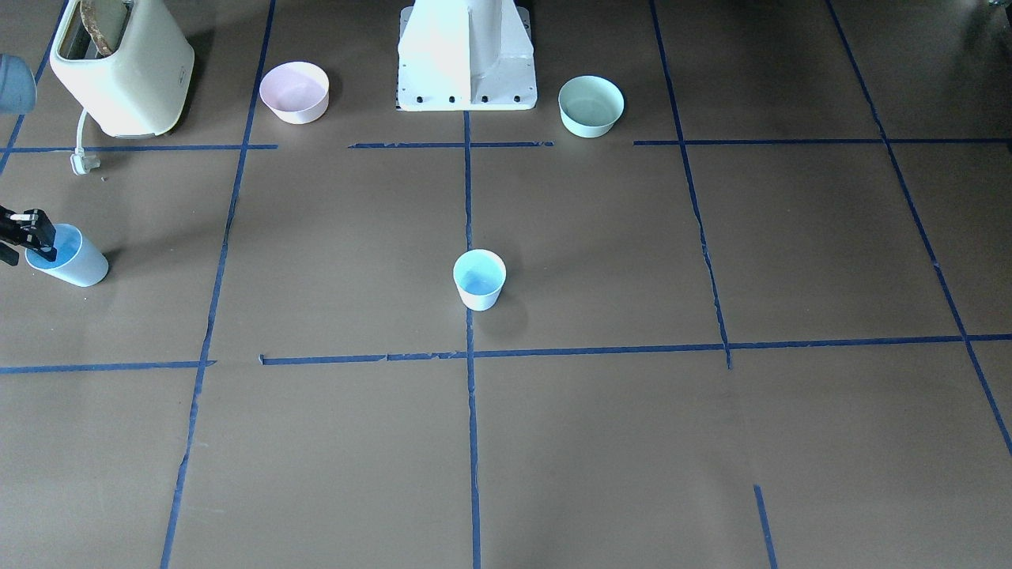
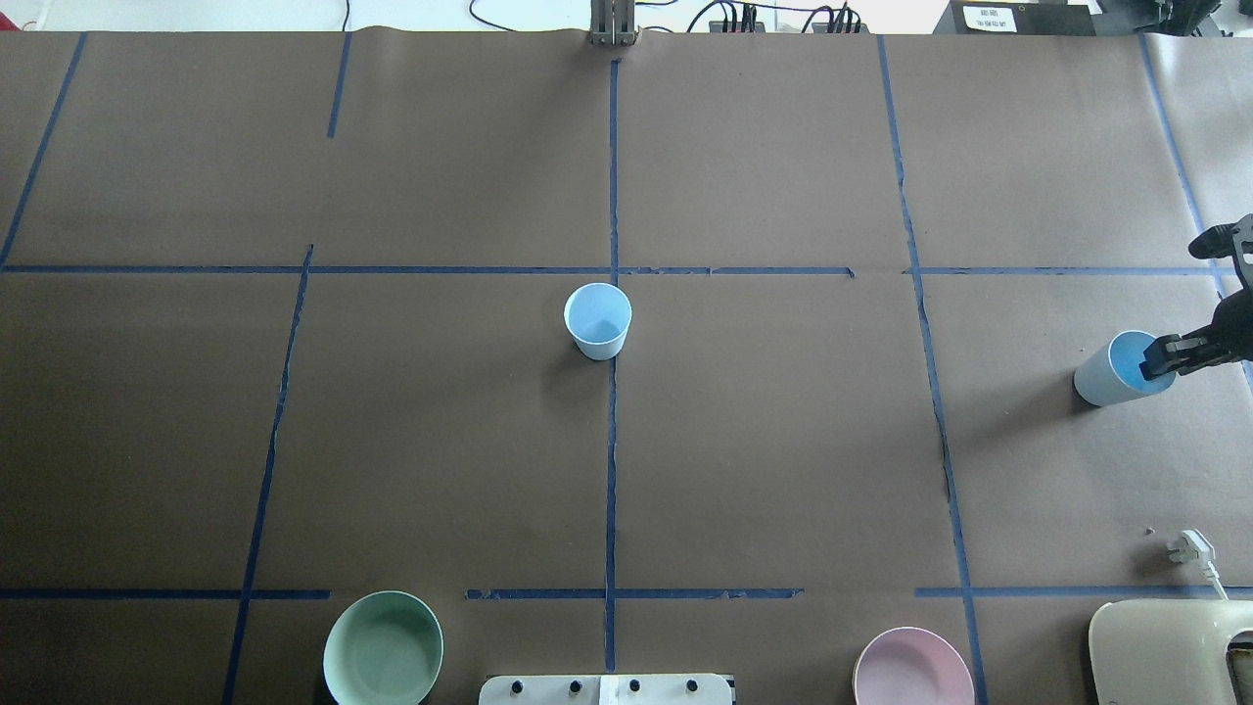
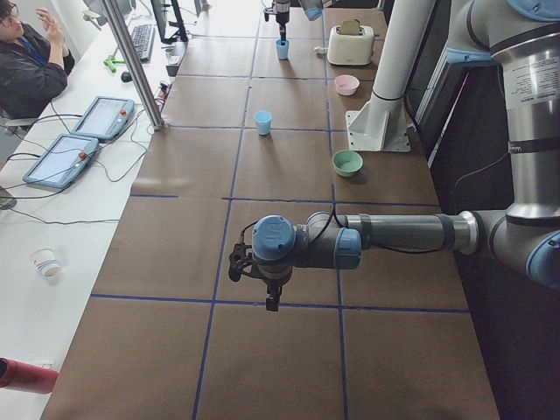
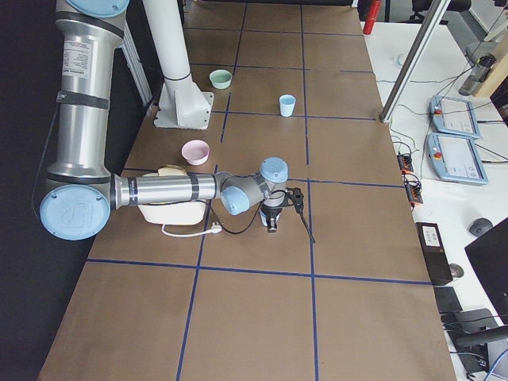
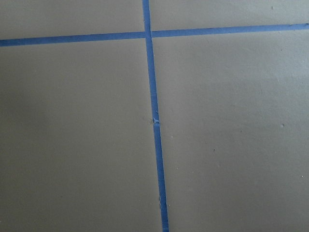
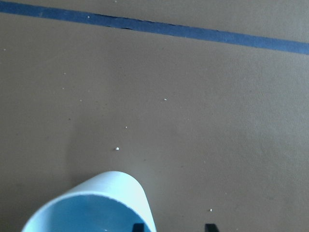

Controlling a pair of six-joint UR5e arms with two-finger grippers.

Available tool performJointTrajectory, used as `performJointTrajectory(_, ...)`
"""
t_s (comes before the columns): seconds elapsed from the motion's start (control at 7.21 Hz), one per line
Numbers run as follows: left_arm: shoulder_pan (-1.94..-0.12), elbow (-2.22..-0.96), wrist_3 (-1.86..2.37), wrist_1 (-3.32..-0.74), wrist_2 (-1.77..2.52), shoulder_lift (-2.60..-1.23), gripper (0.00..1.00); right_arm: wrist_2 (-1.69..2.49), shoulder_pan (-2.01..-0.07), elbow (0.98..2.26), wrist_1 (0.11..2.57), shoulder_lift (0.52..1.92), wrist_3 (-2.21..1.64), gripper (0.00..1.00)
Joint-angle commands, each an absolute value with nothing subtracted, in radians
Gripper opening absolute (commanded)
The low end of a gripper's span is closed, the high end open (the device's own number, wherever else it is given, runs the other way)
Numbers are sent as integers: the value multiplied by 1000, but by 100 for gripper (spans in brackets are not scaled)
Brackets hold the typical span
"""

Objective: Stack blue cups with both arms
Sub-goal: 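Lift the cup with the right gripper and carry it over the center cup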

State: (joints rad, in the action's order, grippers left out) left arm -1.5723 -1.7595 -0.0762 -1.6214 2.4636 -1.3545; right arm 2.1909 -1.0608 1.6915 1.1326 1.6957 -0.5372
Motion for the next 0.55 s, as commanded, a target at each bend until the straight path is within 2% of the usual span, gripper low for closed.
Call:
performJointTrajectory(0.0, -1572, -1759, -75, -1621, 2464, -1355, 100, 2204, -1060, 1697, 1135, 1668, -551, 0)
performJointTrajectory(0.42, -1571, -1756, -71, -1615, 2448, -1356, 100, 2278, -1062, 1701, 1172, 1550, -708, 0)
